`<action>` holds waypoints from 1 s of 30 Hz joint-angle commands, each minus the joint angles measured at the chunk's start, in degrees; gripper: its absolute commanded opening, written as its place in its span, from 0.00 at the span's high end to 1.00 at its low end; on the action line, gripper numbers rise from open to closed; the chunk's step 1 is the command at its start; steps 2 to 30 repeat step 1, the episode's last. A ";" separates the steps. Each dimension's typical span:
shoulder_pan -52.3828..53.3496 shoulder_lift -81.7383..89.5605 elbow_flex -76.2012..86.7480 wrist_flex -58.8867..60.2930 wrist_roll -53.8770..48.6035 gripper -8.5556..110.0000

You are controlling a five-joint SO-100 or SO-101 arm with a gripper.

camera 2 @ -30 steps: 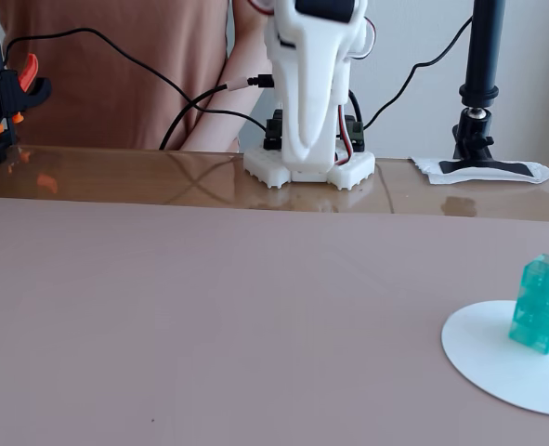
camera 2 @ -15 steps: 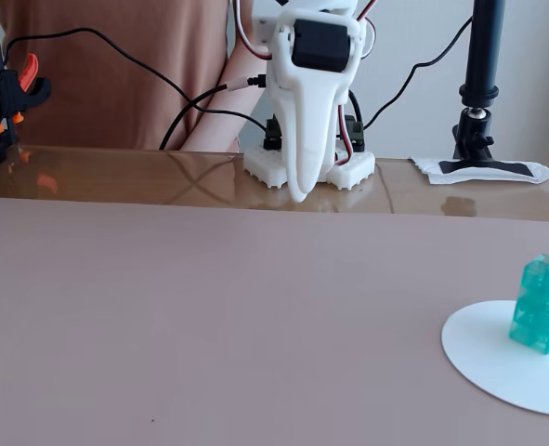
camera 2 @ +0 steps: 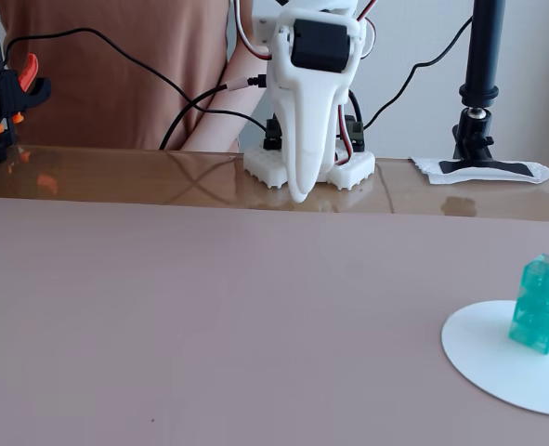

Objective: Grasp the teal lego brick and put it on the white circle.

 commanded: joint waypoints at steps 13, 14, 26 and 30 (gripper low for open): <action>0.44 0.44 -0.26 -0.53 0.18 0.93; 0.44 0.44 -0.26 -0.53 0.18 0.93; 0.44 0.44 -0.26 -0.53 0.18 0.93; 0.44 0.44 -0.26 -0.53 0.18 0.93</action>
